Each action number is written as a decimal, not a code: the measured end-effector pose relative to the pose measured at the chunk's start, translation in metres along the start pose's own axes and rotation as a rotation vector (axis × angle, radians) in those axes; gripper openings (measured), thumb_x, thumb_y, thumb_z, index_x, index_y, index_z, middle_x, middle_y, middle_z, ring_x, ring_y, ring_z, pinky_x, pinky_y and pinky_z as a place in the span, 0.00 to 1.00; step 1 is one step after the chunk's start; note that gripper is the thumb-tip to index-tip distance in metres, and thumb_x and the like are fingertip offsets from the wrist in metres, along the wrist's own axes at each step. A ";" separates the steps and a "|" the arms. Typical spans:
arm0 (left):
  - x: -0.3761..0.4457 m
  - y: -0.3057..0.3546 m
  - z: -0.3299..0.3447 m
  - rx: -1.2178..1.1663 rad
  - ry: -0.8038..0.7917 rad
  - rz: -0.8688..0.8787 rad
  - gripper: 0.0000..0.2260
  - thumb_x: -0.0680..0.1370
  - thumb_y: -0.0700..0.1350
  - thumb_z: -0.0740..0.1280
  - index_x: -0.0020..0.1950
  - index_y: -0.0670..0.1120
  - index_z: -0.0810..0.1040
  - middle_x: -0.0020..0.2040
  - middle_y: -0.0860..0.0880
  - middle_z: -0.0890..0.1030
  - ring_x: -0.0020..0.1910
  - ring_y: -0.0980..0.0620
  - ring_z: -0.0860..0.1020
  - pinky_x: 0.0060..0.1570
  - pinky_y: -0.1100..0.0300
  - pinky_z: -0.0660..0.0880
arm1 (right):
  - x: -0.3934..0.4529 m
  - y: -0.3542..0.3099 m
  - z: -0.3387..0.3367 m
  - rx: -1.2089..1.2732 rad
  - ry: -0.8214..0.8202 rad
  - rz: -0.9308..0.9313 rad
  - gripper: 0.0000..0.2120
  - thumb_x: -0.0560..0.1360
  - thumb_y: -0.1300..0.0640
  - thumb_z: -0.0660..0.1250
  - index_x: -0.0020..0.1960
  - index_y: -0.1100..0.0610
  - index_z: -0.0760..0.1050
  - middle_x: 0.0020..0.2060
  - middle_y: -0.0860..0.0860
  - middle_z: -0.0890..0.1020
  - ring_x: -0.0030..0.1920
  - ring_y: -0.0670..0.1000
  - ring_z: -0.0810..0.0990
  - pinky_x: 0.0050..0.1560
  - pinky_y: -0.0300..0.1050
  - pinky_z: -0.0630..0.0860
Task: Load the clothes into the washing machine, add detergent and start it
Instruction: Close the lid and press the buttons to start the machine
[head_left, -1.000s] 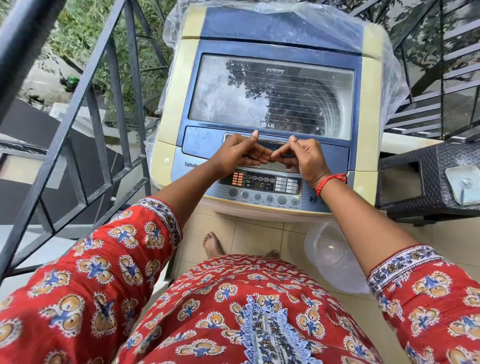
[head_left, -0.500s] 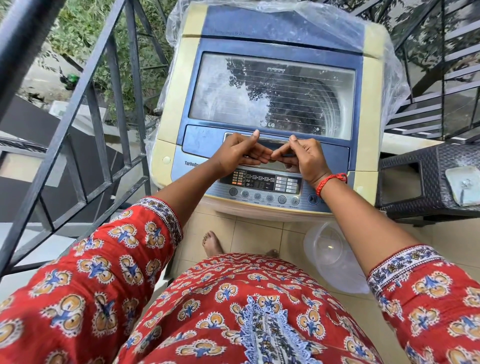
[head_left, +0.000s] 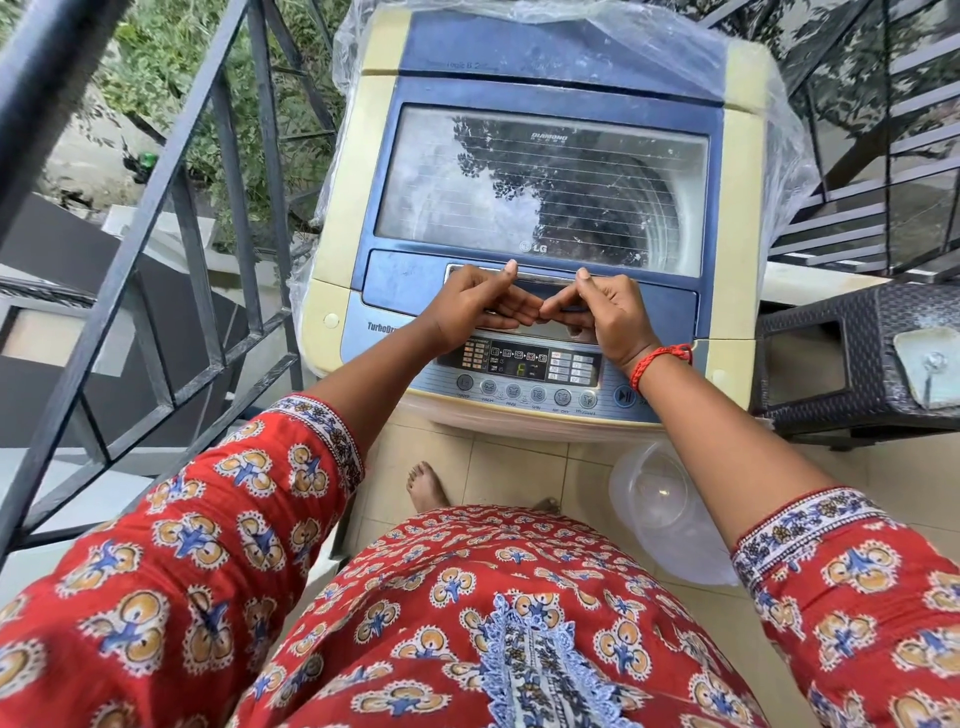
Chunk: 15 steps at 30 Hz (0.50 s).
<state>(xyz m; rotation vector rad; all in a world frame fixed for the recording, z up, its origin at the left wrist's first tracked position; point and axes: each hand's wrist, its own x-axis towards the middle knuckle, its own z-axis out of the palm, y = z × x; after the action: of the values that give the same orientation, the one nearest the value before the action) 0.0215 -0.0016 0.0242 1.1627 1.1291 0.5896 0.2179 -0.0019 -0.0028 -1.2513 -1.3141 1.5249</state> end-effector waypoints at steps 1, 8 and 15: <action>0.000 0.000 0.000 0.001 -0.001 0.002 0.25 0.84 0.51 0.51 0.53 0.35 0.82 0.48 0.39 0.84 0.50 0.43 0.83 0.52 0.54 0.80 | -0.001 -0.001 0.000 0.003 0.000 -0.001 0.23 0.81 0.53 0.55 0.40 0.61 0.83 0.37 0.63 0.84 0.40 0.56 0.85 0.34 0.38 0.75; 0.000 0.000 0.000 -0.005 -0.005 0.007 0.24 0.84 0.50 0.51 0.52 0.36 0.82 0.48 0.38 0.84 0.50 0.44 0.83 0.51 0.55 0.80 | -0.001 -0.001 -0.001 -0.018 0.002 -0.002 0.22 0.81 0.52 0.55 0.39 0.58 0.84 0.38 0.62 0.85 0.42 0.57 0.86 0.36 0.44 0.75; 0.001 -0.001 0.000 -0.005 -0.001 0.005 0.25 0.84 0.50 0.51 0.53 0.34 0.81 0.49 0.38 0.84 0.50 0.42 0.83 0.52 0.54 0.80 | -0.001 0.001 -0.001 -0.037 0.003 -0.010 0.23 0.82 0.53 0.54 0.39 0.58 0.84 0.38 0.62 0.85 0.41 0.57 0.86 0.36 0.46 0.74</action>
<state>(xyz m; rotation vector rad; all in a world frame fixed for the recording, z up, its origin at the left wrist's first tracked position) 0.0213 -0.0015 0.0228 1.1618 1.1233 0.5959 0.2193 -0.0025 -0.0035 -1.2682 -1.3495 1.4977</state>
